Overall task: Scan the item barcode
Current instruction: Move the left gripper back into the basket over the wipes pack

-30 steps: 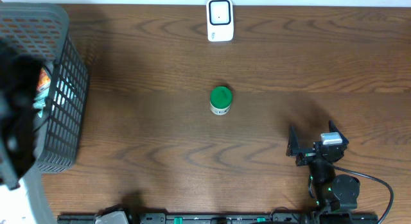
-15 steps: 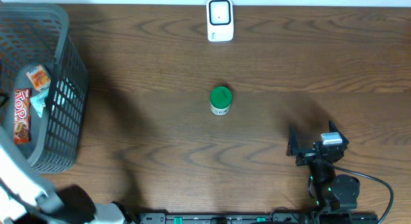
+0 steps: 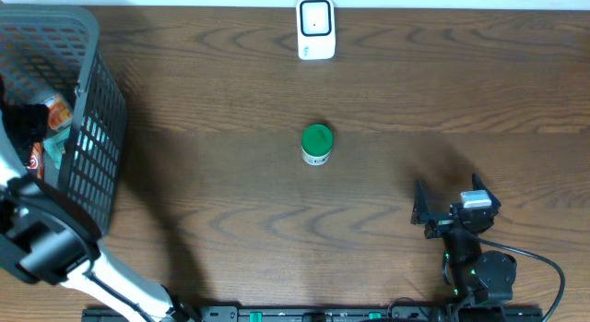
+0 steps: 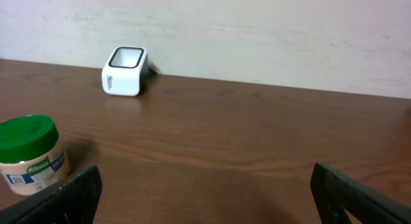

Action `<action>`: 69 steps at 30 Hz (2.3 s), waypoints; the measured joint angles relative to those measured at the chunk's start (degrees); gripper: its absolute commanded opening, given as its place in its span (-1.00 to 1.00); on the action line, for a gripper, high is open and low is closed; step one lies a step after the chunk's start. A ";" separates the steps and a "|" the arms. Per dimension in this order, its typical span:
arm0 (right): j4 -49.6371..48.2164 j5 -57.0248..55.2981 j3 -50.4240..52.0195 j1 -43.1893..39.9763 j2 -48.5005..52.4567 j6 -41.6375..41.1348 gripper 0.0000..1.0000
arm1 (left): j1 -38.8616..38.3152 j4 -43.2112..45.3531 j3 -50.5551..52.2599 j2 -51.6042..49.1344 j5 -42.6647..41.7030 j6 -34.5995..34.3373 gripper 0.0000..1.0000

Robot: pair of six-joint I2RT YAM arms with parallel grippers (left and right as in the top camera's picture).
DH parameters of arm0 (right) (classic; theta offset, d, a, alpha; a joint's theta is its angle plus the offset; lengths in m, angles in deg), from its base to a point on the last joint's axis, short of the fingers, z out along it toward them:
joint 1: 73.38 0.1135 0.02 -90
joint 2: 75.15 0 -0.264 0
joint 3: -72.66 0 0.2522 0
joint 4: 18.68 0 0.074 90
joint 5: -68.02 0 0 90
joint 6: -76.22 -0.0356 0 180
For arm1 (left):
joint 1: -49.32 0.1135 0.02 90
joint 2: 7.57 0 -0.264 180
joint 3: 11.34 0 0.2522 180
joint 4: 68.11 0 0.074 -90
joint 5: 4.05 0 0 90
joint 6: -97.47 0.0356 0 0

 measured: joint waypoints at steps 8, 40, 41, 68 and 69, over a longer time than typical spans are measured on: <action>0.02 0.02 0.00 0.00 0.02 0.00 0.99 | 0.00 3.06 0.00 -6.84 -3.39 0.00 0.95; 0.02 0.02 0.00 0.00 0.00 0.00 0.98 | 0.68 20.09 13.16 -4.09 -8.24 0.17 -0.85; 0.02 0.02 0.00 0.00 0.02 0.00 0.99 | 0.90 20.04 13.22 -3.87 -8.76 0.22 -0.86; 0.02 0.02 0.00 0.00 0.00 0.00 0.98 | 5.60 19.12 14.47 29.59 -12.55 1.51 -0.85; 0.00 0.02 0.00 0.00 0.00 0.00 0.98 | 5.62 19.12 14.47 29.94 -12.55 1.51 -0.86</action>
